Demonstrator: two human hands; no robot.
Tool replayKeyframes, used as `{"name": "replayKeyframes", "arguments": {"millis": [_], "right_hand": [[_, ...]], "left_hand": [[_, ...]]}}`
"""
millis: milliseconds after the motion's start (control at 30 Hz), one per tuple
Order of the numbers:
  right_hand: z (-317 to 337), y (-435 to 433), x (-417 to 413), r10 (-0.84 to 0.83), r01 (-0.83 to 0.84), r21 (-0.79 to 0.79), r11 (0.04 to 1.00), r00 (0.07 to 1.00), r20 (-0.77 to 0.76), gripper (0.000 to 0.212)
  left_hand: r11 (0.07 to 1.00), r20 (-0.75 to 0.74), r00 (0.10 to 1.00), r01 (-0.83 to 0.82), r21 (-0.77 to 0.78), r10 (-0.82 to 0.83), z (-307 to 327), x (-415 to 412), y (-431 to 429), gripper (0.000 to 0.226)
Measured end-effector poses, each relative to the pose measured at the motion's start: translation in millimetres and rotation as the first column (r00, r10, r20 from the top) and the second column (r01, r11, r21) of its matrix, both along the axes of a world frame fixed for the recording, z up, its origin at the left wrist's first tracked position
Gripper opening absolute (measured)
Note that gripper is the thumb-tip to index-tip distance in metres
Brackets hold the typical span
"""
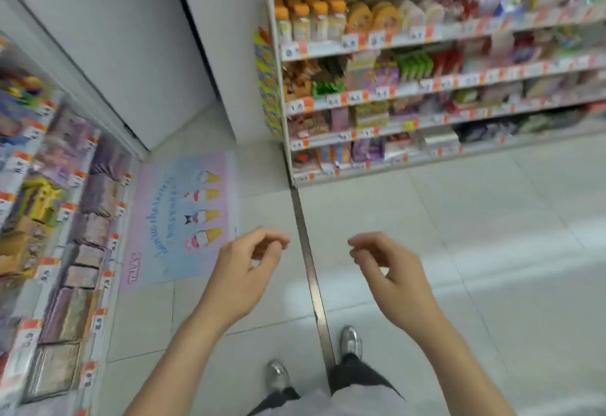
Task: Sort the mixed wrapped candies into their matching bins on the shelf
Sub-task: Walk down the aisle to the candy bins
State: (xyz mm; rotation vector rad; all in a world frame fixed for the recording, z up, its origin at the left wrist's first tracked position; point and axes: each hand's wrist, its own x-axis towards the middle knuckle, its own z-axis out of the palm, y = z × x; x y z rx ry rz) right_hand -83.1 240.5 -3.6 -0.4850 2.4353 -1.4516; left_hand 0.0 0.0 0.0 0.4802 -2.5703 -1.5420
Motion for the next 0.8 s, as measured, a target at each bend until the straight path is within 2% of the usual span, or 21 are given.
{"name": "replayKeyframes", "arguments": {"millis": [133, 333, 533, 800], "right_hand": [[-7.0, 41.0, -1.3, -0.191, 0.198, -0.062, 0.978, 0.977, 0.096, 0.024], [-24.0, 128.0, -45.3, -0.392, 0.415, -0.097, 0.905, 0.900, 0.190, 0.021], [-32.7, 229.0, -117.5, -0.536, 0.559, -0.073, 0.826, 0.819, 0.205, 0.021], [-45.7, 327.1, -212.3, -0.669, 0.687, 0.006, 0.727, 0.706, 0.234, 0.021]], "left_hand": [[0.984, 0.052, 0.983, 0.175, 0.017, -0.176, -8.1, -48.5, 47.5, 0.021], [0.904, 0.114, 0.897, 0.425, 0.037, -0.427, -30.3, -149.5, 150.3, 0.019], [0.783, 0.171, 0.776, 0.621, -0.033, -0.608, -38.2, -271.9, 256.1, 0.019], [0.565, 0.214, 0.584, 0.812, -0.148, -0.783, -39.1, -408.0, 354.8, 0.014]]}}
